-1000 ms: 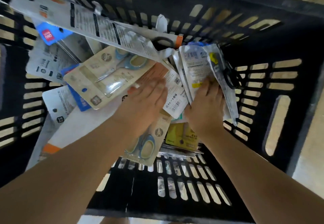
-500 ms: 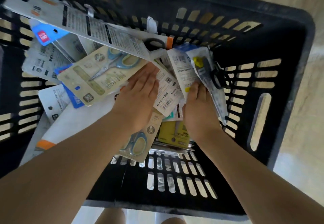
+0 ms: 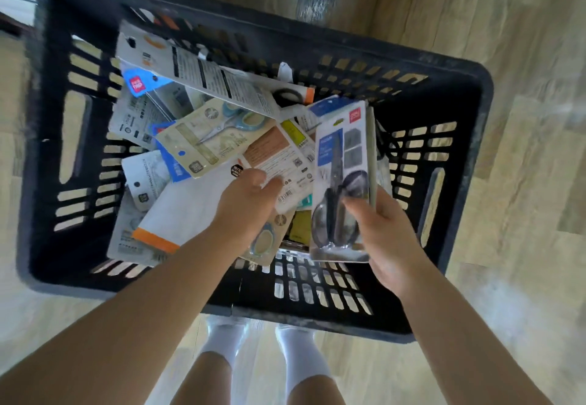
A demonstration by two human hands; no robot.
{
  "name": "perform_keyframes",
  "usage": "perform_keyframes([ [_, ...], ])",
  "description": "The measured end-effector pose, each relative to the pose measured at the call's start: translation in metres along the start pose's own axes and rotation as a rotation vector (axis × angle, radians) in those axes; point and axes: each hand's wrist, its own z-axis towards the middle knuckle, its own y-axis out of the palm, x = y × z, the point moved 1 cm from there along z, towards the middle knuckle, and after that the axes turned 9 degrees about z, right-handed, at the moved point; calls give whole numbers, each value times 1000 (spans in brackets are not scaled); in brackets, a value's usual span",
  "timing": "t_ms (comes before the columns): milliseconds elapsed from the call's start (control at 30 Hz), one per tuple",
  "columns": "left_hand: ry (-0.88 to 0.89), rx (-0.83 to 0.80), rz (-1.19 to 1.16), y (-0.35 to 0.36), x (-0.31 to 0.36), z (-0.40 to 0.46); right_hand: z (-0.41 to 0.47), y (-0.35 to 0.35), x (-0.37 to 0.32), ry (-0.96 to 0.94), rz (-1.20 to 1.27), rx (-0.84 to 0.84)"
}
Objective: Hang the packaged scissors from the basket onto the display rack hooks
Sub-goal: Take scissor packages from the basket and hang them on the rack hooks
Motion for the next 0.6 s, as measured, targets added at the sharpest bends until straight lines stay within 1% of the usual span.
perform_keyframes([
  [67,-66,-95,-76,-7,5,-11,-14,-5,-13,101,244,-106],
  [100,-99,-150,-122,-11,7,-16,-19,-5,-18,146,322,-168],
  [200,-152,-253,-237,-18,9,-31,-31,-1,-27,226,436,-285],
  [267,-169,-249,-351,-21,10,-43,-36,5,-29,223,412,-329],
  [333,-174,-223,-466,-23,11,-52,-41,12,-29,183,300,-357],
  [433,-149,-188,-552,-30,15,-64,-47,22,-30,147,199,-357],
  [500,-149,-168,-597,-35,13,-69,-49,27,-33,135,160,-332],
  [600,-149,-156,-667,-46,11,-78,-52,33,-34,135,197,-236],
])
